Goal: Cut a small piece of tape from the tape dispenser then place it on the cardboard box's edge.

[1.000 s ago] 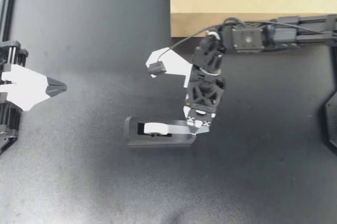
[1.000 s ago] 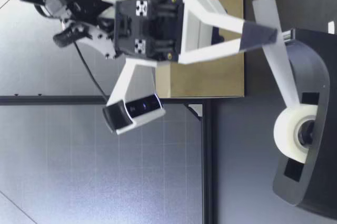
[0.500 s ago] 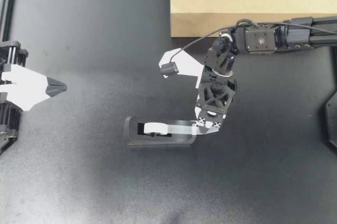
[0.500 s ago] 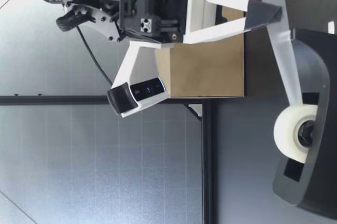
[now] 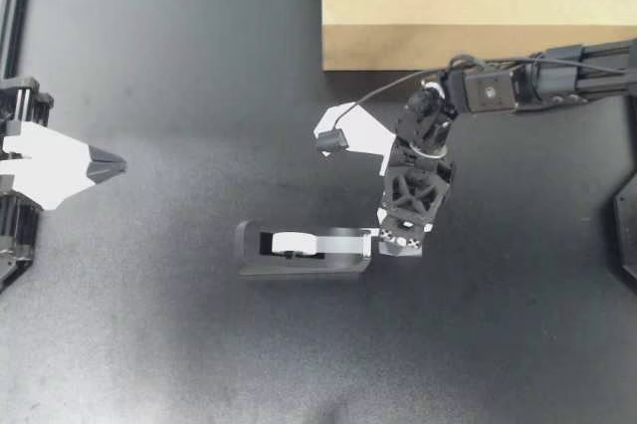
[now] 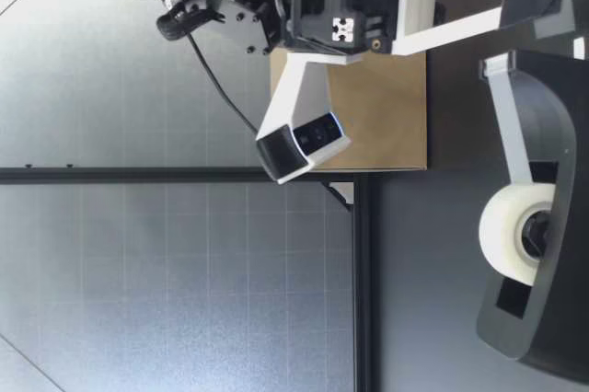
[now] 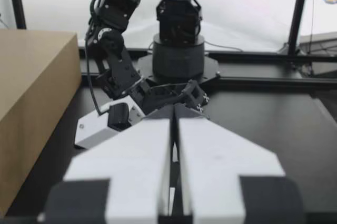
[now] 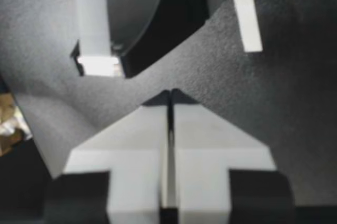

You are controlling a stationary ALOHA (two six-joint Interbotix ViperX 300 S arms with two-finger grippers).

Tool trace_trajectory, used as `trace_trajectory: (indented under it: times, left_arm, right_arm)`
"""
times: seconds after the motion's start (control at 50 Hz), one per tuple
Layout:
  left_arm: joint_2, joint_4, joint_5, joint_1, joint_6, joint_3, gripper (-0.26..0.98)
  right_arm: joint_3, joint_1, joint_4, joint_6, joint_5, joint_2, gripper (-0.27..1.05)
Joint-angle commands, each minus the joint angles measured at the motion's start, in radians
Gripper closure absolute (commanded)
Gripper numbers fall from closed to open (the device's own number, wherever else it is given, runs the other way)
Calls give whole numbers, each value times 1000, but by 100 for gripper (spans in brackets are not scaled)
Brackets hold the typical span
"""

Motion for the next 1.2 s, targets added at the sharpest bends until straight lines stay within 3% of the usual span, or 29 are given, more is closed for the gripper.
trace_trajectory:
  times: [0.0,0.44,0.68,0.82,1.18]
  left_arm:
    - [15,0,-8,2,-3,-21,84]
    - [229,-91,-69,2,0,-67,75]
    - [330,-103,-121,2,-5,-109,46]
    - [397,-103,-121,2,-5,-149,29]
    - [568,-103,-173,2,-5,-244,28]
  right_arm:
    - [-8,2,-2,-2,-6,-38,88]
    - [-64,17,-143,12,-218,-327,88]
    - [-89,75,-299,12,-348,-357,88]
    - [-132,104,-330,14,-368,-348,88]
    - [-210,123,-345,12,-379,-324,88]
